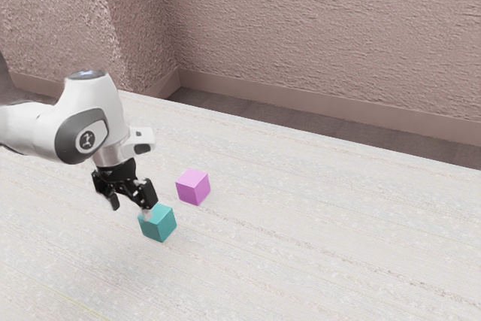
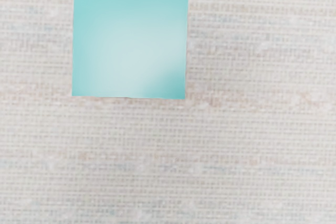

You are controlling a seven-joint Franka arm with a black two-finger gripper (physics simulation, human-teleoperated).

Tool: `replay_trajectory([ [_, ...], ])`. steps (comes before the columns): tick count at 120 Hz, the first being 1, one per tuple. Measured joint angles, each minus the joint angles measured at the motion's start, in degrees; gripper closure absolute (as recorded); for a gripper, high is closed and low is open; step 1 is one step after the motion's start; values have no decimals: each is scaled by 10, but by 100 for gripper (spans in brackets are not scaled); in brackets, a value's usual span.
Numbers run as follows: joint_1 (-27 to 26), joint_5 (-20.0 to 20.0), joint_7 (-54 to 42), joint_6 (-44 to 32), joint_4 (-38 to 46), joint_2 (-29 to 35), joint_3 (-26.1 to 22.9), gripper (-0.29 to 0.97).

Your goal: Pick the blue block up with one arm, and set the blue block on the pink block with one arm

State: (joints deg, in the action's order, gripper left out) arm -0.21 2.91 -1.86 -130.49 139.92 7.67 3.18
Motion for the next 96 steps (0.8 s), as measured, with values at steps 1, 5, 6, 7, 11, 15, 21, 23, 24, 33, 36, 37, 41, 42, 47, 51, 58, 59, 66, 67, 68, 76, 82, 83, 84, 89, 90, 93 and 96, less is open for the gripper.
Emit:
replay_trajectory([
  [1, 1, 1, -1, -5, 1, -3, 2, 0],
  [5, 4, 3, -4, -23, 2, -12, 9, 0],
  [6, 4, 3, -5, -28, 3, -13, 10, 0],
  [7, 4, 4, -5, -32, 3, -14, 11, 0],
  [11, 5, 5, -9, -48, 4, -18, 14, 0],
  [15, 5, 7, -12, -61, 4, -21, 16, 0],
  [21, 5, 10, -18, -78, 4, -29, 17, 0],
  [23, 4, 12, -20, -84, 4, -33, 17, 0],
  [24, 4, 12, -21, -87, 4, -35, 17, 0],
  [33, 3, 17, -30, -109, 5, -51, 17, 1],
  [36, 3, 19, -33, -115, 4, -55, 18, 1],
  [37, 3, 21, -35, -116, 4, -57, 18, 1],
  [41, 3, 35, -43, -122, 2, -65, 18, 1],
  [42, 3, 39, -45, -123, 1, -66, 18, 1],
  [47, 3, 53, -56, -125, -2, -72, 17, 1],
  [51, 3, 61, -64, -125, -4, -74, 17, 0],
  [58, 3, 70, -78, -125, -7, -84, 17, 0],
  [59, 3, 71, -79, -125, -8, -85, 17, 0],
  [66, 3, 77, -91, -124, -10, -96, 17, 0],
  [67, 3, 77, -93, -124, -10, -97, 17, 0],
  [68, 3, 78, -94, -124, -11, -98, 17, 0],
  [76, 2, 82, -105, -120, -17, -102, 17, 0],
  [82, 2, 83, -111, -115, -22, -105, 16, 0],
  [83, 2, 83, -112, -115, -23, -106, 16, 0],
  [84, 2, 83, -113, -114, -23, -107, 16, 0],
  [89, 2, 79, -115, -111, -26, -111, 15, 0],
  [90, 2, 78, -115, -110, -26, -112, 15, 0],
  [93, 1, 75, -116, -109, -27, -113, 15, 0],
  [96, 1, 72, -116, -107, -27, -115, 15, 0],
])
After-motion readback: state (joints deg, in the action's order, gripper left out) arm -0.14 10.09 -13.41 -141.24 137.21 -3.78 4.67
